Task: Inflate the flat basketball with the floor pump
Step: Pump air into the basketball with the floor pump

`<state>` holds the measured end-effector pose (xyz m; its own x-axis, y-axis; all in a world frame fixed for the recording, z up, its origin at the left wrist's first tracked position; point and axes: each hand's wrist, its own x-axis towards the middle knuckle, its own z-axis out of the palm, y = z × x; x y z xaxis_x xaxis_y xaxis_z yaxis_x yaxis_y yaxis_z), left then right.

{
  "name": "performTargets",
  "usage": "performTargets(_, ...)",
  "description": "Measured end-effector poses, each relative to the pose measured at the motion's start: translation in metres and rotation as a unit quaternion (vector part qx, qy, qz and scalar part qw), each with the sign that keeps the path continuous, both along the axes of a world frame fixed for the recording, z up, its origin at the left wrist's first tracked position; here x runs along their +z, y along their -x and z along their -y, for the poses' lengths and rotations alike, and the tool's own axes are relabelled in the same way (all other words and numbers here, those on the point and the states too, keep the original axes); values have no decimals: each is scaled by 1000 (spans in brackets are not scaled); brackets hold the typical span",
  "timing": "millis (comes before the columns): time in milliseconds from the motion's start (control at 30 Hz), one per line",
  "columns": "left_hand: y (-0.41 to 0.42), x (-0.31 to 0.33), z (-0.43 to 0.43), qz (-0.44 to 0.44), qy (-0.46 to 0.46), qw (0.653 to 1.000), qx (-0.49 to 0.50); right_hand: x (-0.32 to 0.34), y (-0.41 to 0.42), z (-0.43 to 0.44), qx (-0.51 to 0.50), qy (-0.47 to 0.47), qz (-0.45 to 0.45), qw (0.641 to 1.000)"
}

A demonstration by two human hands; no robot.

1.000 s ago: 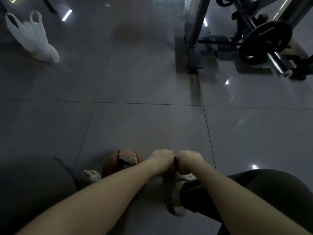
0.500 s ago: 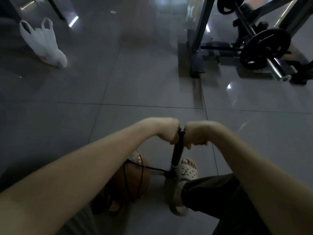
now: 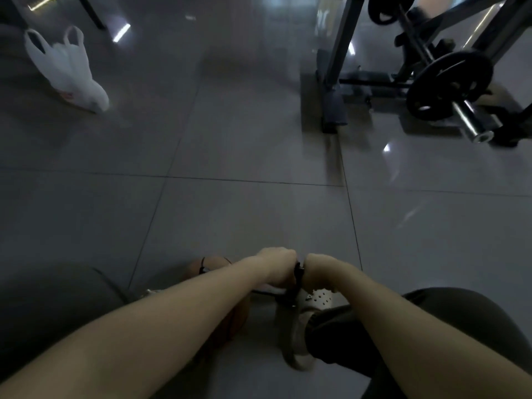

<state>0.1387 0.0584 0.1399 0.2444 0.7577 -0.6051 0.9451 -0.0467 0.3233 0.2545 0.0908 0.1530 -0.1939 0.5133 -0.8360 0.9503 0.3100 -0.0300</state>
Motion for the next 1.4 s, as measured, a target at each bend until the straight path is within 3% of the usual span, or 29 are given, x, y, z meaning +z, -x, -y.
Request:
performTargets(133,17,67,-28,21,-26,999,19,73,6,-32,-32,-7,-35,999)
performTargets(233,19,91,-31,31,-28,999,30,94,9,-33,-25,-17,-43,999)
performTargets(367,3,36,-3,24,7,999,46,42,3,-5,20,-23,4,1000)
performTargets(500,-11,-22,17,4,-36,998,47,-17,-7,12,9,-56,14,998)
performTargets(600,-10,-33,13,9,-42,998,51,-28,-5,6,3,-75,5,997)
performTargets(700,-10,-24,13,3,7,999,34,-19,-3,11,3,-9,22,1000)
performTargets(800,0,17,-1,4,11,1000,10,29,-4,-6,-11,29,4,1000)
performTargets(933,21,121,-45,54,-32,998,16,135,0,-51,-24,8,-67,997)
performTargets(1000,23,141,-51,59,-18,998,19,147,2,-56,-18,4,-71,997)
performTargets(1200,12,39,-16,34,-18,999,23,37,7,-23,52,-26,-8,998)
performTargets(1400,0,-27,4,12,-32,999,26,-33,-3,-7,32,-50,-18,998)
